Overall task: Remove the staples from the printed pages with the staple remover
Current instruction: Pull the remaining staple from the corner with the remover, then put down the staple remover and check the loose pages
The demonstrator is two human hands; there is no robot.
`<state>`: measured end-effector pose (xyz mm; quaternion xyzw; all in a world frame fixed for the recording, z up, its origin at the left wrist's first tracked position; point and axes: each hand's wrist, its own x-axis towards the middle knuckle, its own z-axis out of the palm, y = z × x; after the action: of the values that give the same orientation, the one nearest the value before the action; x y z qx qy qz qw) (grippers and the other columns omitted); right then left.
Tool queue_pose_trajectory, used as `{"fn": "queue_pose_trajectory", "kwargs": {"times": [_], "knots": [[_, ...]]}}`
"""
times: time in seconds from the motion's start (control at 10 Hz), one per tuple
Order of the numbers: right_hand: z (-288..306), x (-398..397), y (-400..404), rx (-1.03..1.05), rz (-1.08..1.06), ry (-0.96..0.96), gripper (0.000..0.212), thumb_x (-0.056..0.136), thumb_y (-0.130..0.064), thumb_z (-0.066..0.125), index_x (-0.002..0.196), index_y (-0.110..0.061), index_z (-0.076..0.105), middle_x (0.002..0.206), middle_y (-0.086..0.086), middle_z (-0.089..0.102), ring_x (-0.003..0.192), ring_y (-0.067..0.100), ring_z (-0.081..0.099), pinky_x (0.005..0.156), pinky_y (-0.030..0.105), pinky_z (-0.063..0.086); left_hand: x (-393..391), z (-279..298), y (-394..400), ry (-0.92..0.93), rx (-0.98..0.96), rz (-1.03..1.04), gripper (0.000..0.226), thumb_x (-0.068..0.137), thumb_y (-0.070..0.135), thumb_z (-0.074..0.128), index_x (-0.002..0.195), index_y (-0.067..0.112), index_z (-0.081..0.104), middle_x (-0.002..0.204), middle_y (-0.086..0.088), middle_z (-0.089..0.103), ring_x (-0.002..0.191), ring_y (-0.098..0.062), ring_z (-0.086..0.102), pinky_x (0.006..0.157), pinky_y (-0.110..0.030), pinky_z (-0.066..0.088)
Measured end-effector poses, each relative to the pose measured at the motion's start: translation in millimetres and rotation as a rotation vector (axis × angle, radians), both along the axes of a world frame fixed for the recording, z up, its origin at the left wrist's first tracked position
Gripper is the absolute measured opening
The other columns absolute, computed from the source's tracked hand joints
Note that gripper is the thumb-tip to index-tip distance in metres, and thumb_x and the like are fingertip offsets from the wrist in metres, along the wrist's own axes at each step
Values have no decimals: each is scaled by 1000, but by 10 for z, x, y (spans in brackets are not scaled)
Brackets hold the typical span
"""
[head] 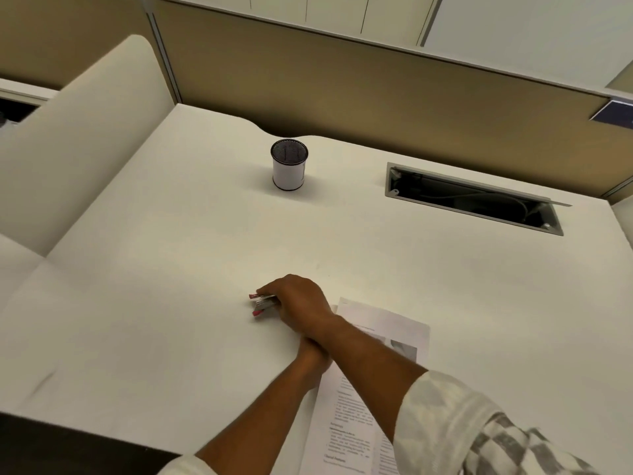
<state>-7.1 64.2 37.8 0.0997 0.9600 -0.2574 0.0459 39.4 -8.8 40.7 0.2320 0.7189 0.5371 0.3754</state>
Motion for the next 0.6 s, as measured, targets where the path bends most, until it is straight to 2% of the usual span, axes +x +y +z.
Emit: {"fn": "queue_pose_trajectory", "kwargs": {"times": [0.1, 0.2, 0.3, 0.4, 0.5, 0.6], "knots": [[-66, -107, -50, -1, 42, -46, 41, 91, -16, 64, 128, -32, 69, 121, 0, 72, 114, 27, 60, 88, 39, 50, -168, -323, -56, 683, -1182, -320, 56, 111, 10, 11, 122, 26, 64, 139, 13, 60, 122, 20, 48, 100, -8, -29], [-115, -131, -41, 5, 49, -62, 46, 90, -7, 62, 131, -29, 68, 127, -2, 69, 118, 26, 57, 93, 40, 49, -353, -118, 76, 236, -943, -520, 48, 106, 37, 25, 120, 10, 63, 143, 18, 54, 139, 9, 37, 97, -16, -36], [-73, -67, 49, -71, -5, -22, 48, 89, -16, 71, 136, -26, 64, 137, -4, 63, 129, 21, 52, 104, 34, 44, -203, -296, 108, 51, -602, -220, 40, 109, 25, 28, 133, 1, 50, 144, 6, 52, 138, -6, 42, 117, -14, -6], [51, 190, 266, -136, -194, 176, 41, 91, -27, 73, 131, -26, 67, 132, -5, 66, 124, 18, 58, 106, 28, 42, -110, -195, 229, -112, -372, -36, 29, 110, 15, 31, 121, 8, 57, 115, -13, 64, 109, -20, 62, 94, -23, 51], [144, 660, 607, -116, -438, 309, 29, 92, -28, 72, 121, -25, 72, 123, -7, 70, 117, 15, 62, 104, 29, 44, -79, -211, 143, -168, -267, 63, 19, 100, 25, 56, 99, 13, 70, 96, -7, 76, 90, -22, 73, 87, -43, 60], [137, 1261, 941, -35, -679, 339, 25, 93, -26, 71, 118, -25, 72, 122, -6, 68, 117, 17, 60, 101, 26, 41, -36, -193, 197, -123, -225, 82, 14, 97, 22, 61, 107, 18, 68, 99, -1, 75, 87, -20, 74, 81, -41, 63]]}}
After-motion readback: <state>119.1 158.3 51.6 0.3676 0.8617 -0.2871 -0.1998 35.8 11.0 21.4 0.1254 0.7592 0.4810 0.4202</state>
